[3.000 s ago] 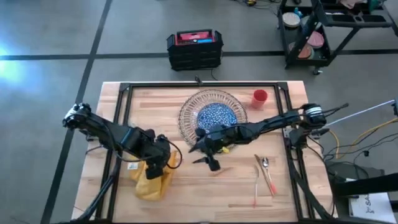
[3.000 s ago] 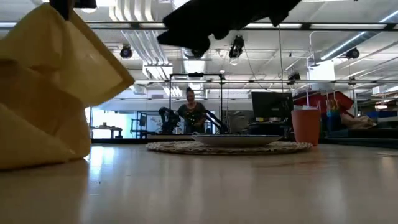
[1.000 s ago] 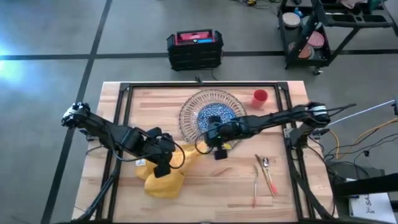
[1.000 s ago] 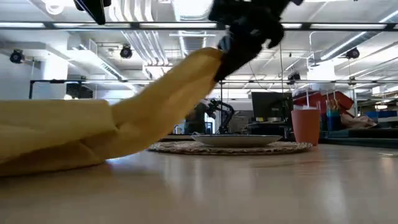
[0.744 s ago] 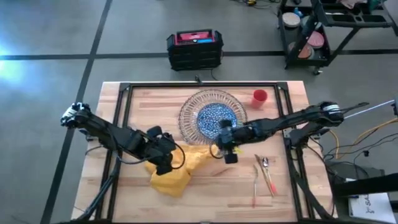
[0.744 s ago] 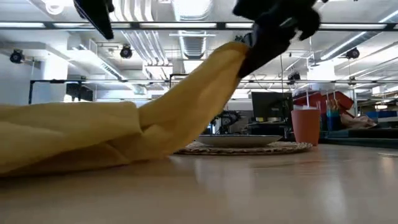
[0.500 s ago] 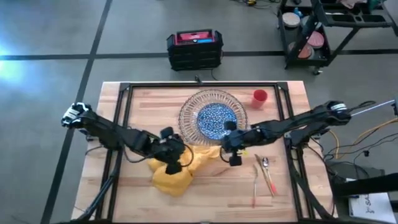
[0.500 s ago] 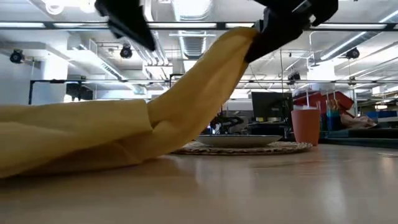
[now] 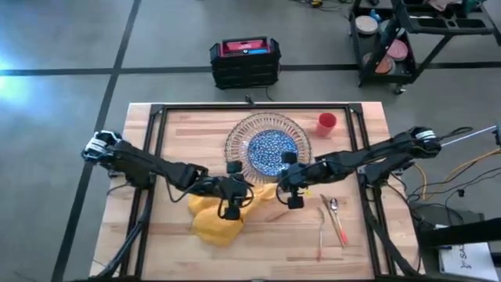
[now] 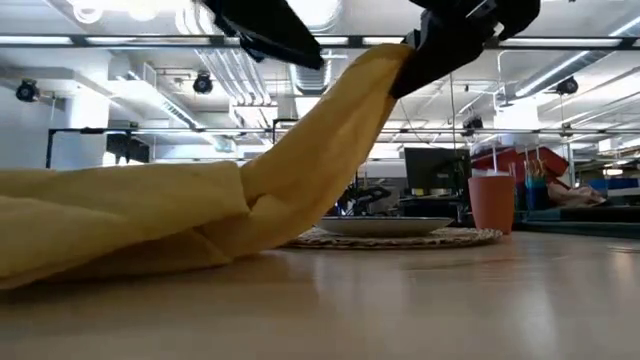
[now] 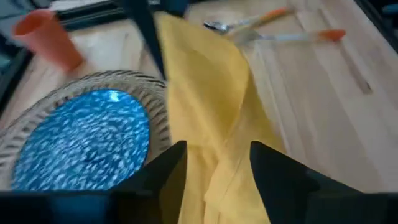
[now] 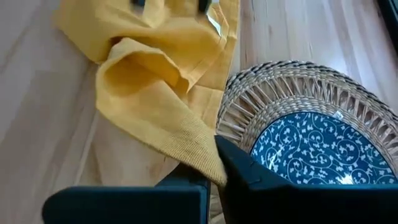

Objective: Set table place
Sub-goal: Fold the yellow table napkin

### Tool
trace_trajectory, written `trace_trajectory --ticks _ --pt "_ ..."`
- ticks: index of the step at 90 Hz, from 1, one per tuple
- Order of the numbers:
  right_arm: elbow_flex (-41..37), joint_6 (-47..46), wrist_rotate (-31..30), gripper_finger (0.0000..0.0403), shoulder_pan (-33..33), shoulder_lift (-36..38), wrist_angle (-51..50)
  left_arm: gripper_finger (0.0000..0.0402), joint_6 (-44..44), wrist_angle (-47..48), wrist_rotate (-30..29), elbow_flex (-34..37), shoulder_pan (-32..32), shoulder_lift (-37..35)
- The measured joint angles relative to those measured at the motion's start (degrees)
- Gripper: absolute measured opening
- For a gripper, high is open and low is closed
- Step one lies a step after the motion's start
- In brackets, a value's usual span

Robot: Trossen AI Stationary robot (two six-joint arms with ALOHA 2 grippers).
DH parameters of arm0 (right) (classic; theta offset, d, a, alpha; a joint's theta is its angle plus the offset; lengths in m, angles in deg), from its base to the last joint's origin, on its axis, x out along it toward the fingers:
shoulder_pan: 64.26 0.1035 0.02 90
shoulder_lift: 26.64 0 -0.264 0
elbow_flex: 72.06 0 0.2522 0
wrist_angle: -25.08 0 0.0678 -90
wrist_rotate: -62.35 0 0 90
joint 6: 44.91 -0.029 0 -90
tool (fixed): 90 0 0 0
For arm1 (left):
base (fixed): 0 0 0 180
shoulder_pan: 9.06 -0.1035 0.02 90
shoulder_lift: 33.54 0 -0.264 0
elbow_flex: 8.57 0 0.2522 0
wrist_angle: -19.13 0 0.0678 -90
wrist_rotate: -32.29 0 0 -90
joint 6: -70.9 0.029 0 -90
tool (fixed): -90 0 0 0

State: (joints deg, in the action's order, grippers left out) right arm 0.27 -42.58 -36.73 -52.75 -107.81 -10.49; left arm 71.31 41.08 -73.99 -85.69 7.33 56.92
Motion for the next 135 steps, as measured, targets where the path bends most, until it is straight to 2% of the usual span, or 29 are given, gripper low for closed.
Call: trace_trajectory --ticks 17,29,41,64,71,81,90,105,119,135 --pt "0.0 -0.1 0.0 0.0000 0.0 0.0 -0.2 0.0184 1.4 -2.4 1.3 -2.5 -0.7 6.0" --pt "0.0 0.1 -0.1 0.0000 -0.1 0.0 -0.2 0.0170 0.1 -1.4 4.9 -4.0 -0.7 8.1" --pt "-0.1 0.2 -2.0 0.0000 -0.2 0.0 -0.2 0.0127 -5.4 3.8 9.8 -4.5 -0.7 8.3" --pt "-0.2 0.5 -3.0 0.0000 -0.3 0.0 -0.2 0.0020 -15.7 18.5 11.0 -4.5 -0.1 5.8" --pt "-0.2 0.6 -3.0 0.0000 -0.3 0.0 -0.2 0.0005 -17.3 21.4 11.1 -4.5 0.3 4.9" --pt "-0.2 0.8 -3.0 0.0000 -0.3 0.0 -0.1 0.0006 -17.8 21.7 10.7 -4.5 0.6 3.9" --pt "-0.2 0.9 -3.0 0.0000 -0.3 0.0 0.2 0.0002 -16.0 19.8 7.3 -4.5 0.5 3.4" --pt "-0.2 0.8 -3.0 0.0000 -0.3 0.0 0.2 0.0010 -7.6 11.3 1.7 -4.4 0.4 3.2" --pt "-0.2 0.8 -2.9 0.0000 -0.3 0.0 0.1 0.0047 -2.3 7.9 0.3 -4.4 0.1 3.1" --pt "-0.2 0.8 -2.9 0.0000 -0.3 0.0 0.0 0.0121 -1.1 5.8 2.2 -4.4 -0.4 3.3"
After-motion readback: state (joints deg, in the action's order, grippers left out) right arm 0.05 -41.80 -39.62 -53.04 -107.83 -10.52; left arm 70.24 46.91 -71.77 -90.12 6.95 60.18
